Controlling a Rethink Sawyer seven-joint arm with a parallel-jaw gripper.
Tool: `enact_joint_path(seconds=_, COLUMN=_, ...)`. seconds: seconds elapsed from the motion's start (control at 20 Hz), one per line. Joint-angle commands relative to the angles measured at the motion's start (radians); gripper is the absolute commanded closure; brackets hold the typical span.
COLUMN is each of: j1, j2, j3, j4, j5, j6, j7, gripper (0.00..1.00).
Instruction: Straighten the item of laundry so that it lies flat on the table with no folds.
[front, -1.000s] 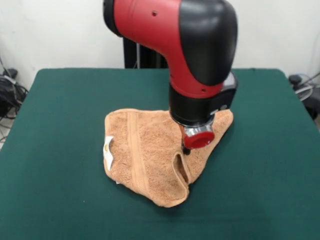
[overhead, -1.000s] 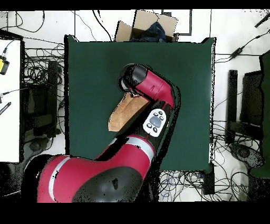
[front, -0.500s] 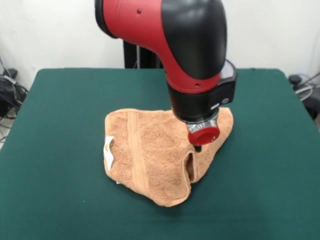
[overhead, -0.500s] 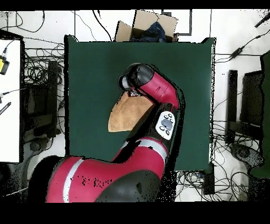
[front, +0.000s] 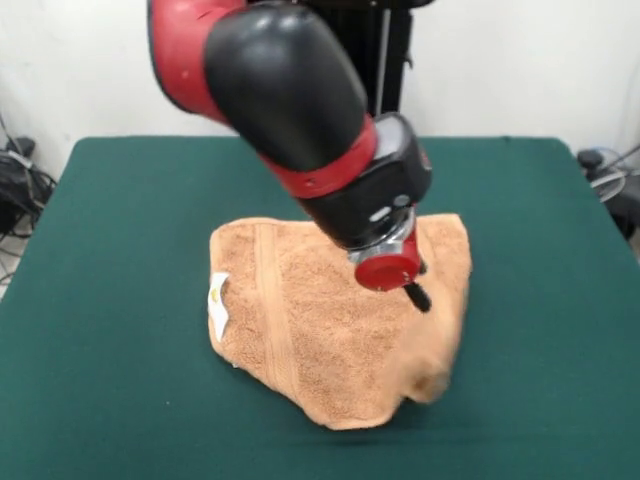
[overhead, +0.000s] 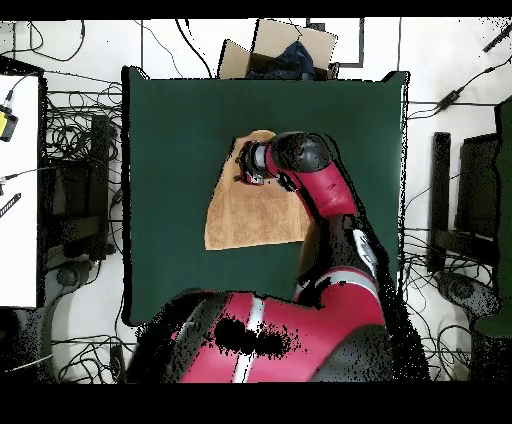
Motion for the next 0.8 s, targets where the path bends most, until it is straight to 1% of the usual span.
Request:
enact_joint_path(seconds=0.05, j1=-0.125, j2=0.023, j3=0.343, j4=0.243, j5=0.115, j6=0.165, j7=-0.278, gripper=0.00)
enact_joint_path(seconds=0.2, j1=-0.160, j2=0.036, j3=0.389, j4=0.248, j5=0.103, j6=0.199, j7=-0.252, gripper=0.00)
enact_joint_path(seconds=0.45, j1=-0.223, j2=0.068, j3=0.477, j4=0.263, j5=0.117, j6=0.311, j7=-0.182, gripper=0.00)
enact_joint_path(seconds=0.55, j1=-0.234, j2=0.076, j3=0.497, j4=0.262, j5=0.113, j6=0.319, j7=-0.172, gripper=0.00)
enact_joint_path(seconds=0.65, j1=-0.233, j2=0.072, j3=0.502, j4=0.267, j5=0.103, j6=0.292, j7=-0.177, gripper=0.00)
enact_joint_path(seconds=0.7, j1=-0.228, j2=0.066, j3=0.494, j4=0.263, j5=0.084, j6=0.266, j7=-0.186, gripper=0.00)
enact_joint_path(seconds=0.8, j1=-0.195, j2=0.037, j3=0.445, j4=0.240, j5=0.018, j6=0.157, j7=-0.189, gripper=0.00)
